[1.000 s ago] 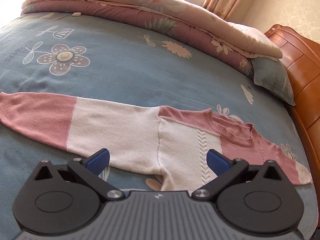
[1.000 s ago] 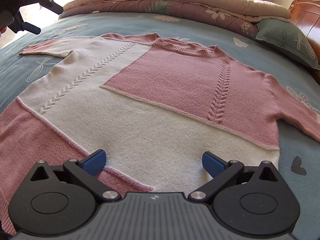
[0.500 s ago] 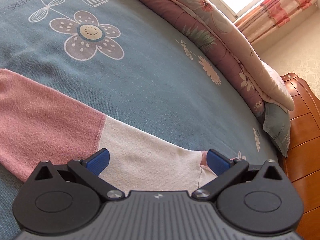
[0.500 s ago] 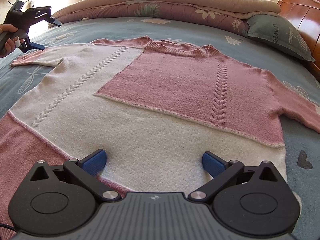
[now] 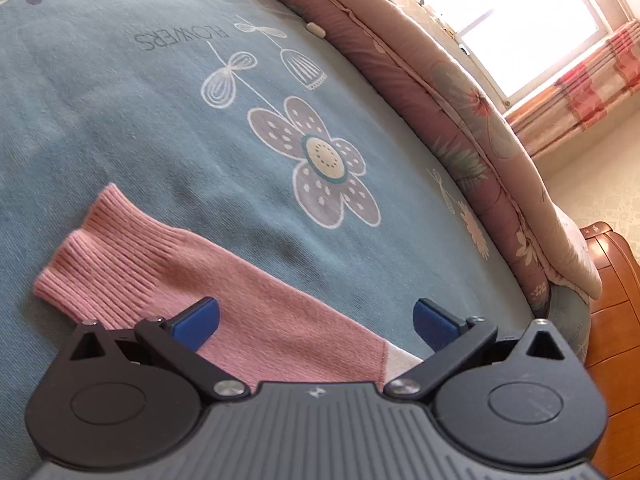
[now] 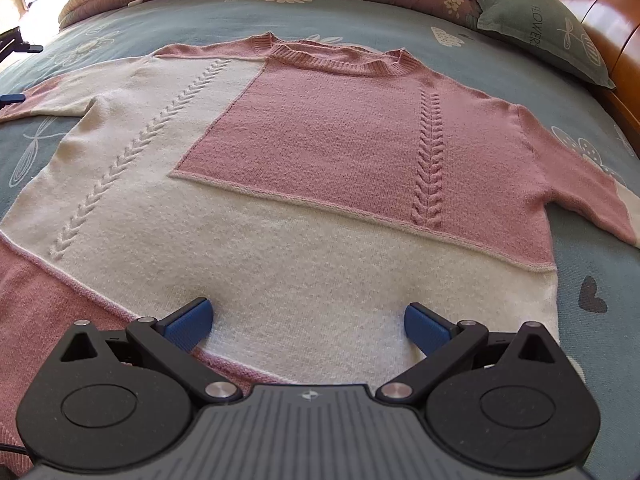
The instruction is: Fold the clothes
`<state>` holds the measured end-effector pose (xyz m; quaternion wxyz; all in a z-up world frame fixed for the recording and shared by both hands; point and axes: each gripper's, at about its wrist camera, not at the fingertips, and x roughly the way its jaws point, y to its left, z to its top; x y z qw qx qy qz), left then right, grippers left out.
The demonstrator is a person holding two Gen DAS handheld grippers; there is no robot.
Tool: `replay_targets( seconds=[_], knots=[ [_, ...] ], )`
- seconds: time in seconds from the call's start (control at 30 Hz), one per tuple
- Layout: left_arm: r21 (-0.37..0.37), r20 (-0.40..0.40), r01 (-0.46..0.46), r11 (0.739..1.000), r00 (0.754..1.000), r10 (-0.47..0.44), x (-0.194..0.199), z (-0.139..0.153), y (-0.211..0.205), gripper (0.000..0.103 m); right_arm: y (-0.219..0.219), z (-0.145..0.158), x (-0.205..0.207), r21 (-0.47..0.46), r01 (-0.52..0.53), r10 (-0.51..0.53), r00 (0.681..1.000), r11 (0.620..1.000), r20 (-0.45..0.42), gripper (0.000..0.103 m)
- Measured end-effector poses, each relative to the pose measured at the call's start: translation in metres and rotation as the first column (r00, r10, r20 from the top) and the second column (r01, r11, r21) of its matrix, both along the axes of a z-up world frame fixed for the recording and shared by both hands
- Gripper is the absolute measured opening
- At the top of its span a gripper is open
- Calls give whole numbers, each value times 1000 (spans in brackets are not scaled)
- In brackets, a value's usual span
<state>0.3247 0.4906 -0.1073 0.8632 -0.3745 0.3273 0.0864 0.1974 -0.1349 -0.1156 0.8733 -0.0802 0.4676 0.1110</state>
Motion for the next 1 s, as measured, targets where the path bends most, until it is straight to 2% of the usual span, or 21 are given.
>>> replay_targets(
  seconds=[0.03, 0.37, 0.57, 0.63, 0.8, 0.93, 1.0],
  knots=[
    [18, -3, -32, 999, 999, 32, -4, 0, 11, 102, 1, 0, 1, -5, 5, -5, 1000, 1000, -7, 103],
    [-112, 59, 19, 994, 998, -13, -20, -5, 27, 102, 8, 3, 6, -37, 40, -42, 998, 999, -53, 103],
    [-36, -6, 11, 999, 1000, -12, -21, -9, 25, 102, 14, 5, 4, -73, 41, -44, 998, 997, -45, 103],
    [-54, -4, -26, 998, 1000, 26, -23, -4, 28, 102, 13, 5, 5, -71, 44, -47, 998, 997, -48, 103],
    [-26, 41, 61, 998, 997, -60, 1, 3, 10, 102, 11, 4, 6, -51, 62, -65, 996, 997, -58, 103],
    [88, -28, 41, 995, 999, -38, 19, -8, 4, 102, 13, 5, 6, -56, 68, -71, 996, 996, -61, 103],
    [139, -45, 37, 990, 999, -31, 18, -3, -5, 102, 13, 5, 7, -58, 67, -70, 996, 996, -62, 103]
  ],
)
